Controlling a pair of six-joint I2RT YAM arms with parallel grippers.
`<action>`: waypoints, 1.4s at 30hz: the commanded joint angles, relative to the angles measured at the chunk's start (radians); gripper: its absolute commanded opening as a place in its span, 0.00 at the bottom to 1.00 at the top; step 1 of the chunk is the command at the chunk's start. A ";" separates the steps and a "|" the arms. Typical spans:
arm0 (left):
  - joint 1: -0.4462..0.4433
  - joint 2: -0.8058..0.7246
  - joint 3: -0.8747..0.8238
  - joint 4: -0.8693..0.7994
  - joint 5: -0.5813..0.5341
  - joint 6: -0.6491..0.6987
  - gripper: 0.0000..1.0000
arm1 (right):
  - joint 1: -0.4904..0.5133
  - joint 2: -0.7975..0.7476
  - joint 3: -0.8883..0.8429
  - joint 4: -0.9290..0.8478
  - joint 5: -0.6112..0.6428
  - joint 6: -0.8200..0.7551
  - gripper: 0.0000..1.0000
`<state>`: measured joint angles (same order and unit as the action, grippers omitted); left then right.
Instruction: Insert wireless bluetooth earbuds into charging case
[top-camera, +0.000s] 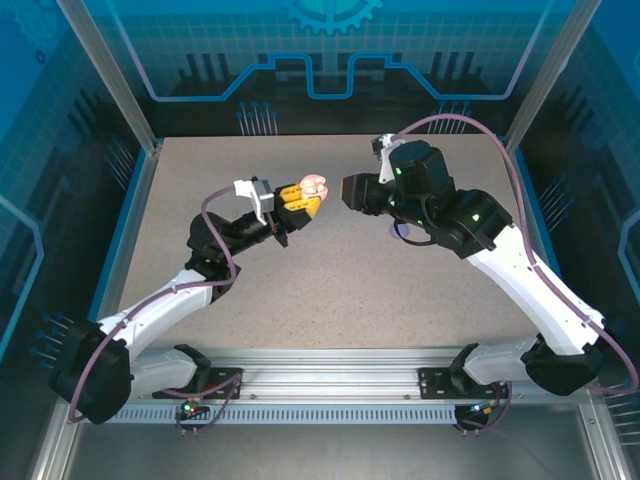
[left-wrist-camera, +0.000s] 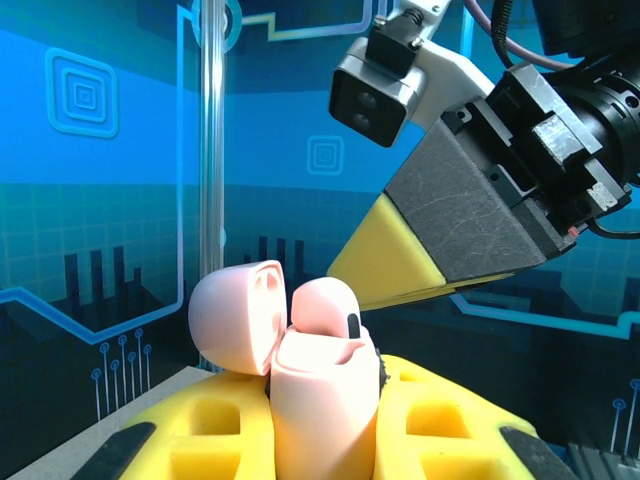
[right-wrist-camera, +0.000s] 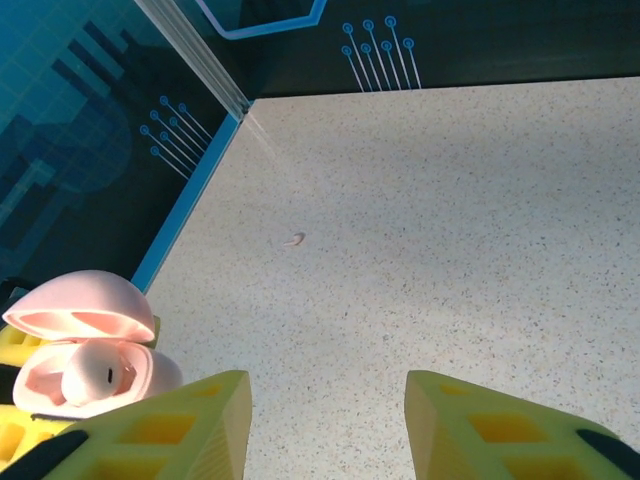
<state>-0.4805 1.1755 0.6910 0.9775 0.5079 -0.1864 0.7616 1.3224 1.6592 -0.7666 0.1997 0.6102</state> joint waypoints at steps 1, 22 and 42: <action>0.008 0.006 0.024 0.030 0.032 -0.022 0.00 | 0.026 0.021 0.050 0.025 -0.011 -0.004 0.44; 0.008 0.004 0.022 0.022 0.029 -0.015 0.00 | 0.073 0.098 0.129 -0.005 -0.001 -0.015 0.43; 0.006 0.002 0.017 0.028 0.033 0.068 0.00 | 0.051 -0.046 0.019 -0.028 0.123 0.010 0.47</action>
<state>-0.4759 1.1782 0.6910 0.9745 0.5186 -0.1661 0.8188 1.3140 1.7000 -0.7696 0.2771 0.6098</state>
